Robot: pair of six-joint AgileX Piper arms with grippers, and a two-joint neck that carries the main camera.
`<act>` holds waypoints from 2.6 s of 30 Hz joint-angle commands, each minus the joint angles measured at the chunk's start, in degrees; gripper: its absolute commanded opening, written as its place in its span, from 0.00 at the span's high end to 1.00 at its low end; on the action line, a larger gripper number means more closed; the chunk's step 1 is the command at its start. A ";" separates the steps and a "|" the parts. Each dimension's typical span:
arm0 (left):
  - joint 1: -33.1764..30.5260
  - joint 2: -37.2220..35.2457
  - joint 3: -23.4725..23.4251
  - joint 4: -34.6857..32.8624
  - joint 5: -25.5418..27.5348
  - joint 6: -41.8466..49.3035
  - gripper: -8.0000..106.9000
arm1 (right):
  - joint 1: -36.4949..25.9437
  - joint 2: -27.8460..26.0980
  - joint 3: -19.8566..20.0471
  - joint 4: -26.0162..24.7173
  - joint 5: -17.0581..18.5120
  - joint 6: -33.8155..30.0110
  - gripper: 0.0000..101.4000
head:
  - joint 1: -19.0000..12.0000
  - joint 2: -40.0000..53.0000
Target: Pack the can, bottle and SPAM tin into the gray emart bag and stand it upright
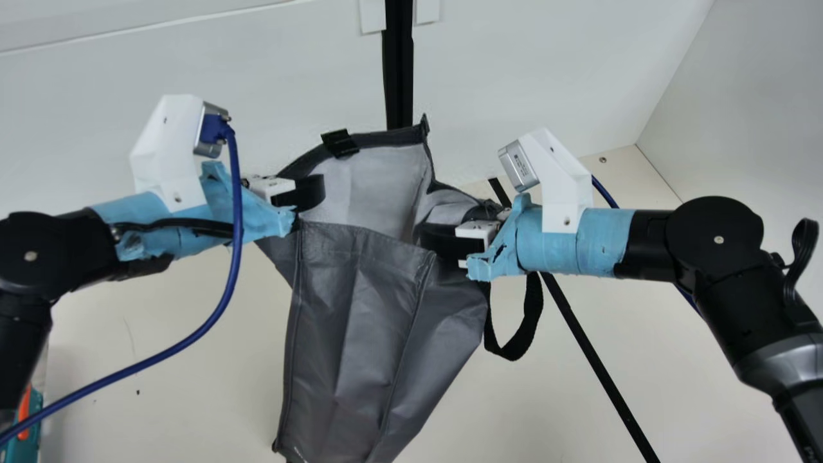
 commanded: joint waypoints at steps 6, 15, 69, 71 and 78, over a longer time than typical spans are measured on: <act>0.00 0.00 0.00 0.00 0.00 0.00 0.62 | 0.00 0.00 0.00 -0.05 0.21 0.00 1.00 | -1.30 -0.05; 0.00 0.00 0.00 0.00 0.00 0.00 0.36 | 0.00 0.00 0.00 -0.17 0.45 0.00 1.00 | -1.30 -0.05; 24.61 -25.38 18.07 5.95 5.20 11.19 0.15 | 0.00 0.00 0.00 -0.51 0.79 0.00 1.00 | -1.30 -0.05; 24.90 -26.37 18.92 9.60 4.58 10.10 0.15 | 0.00 0.00 0.00 -0.51 0.79 0.00 1.00 | -1.30 -0.05; 25.07 -29.42 22.03 23.98 2.83 4.95 0.15 | 0.00 0.00 0.00 -0.51 0.79 0.00 1.00 | -1.30 -0.05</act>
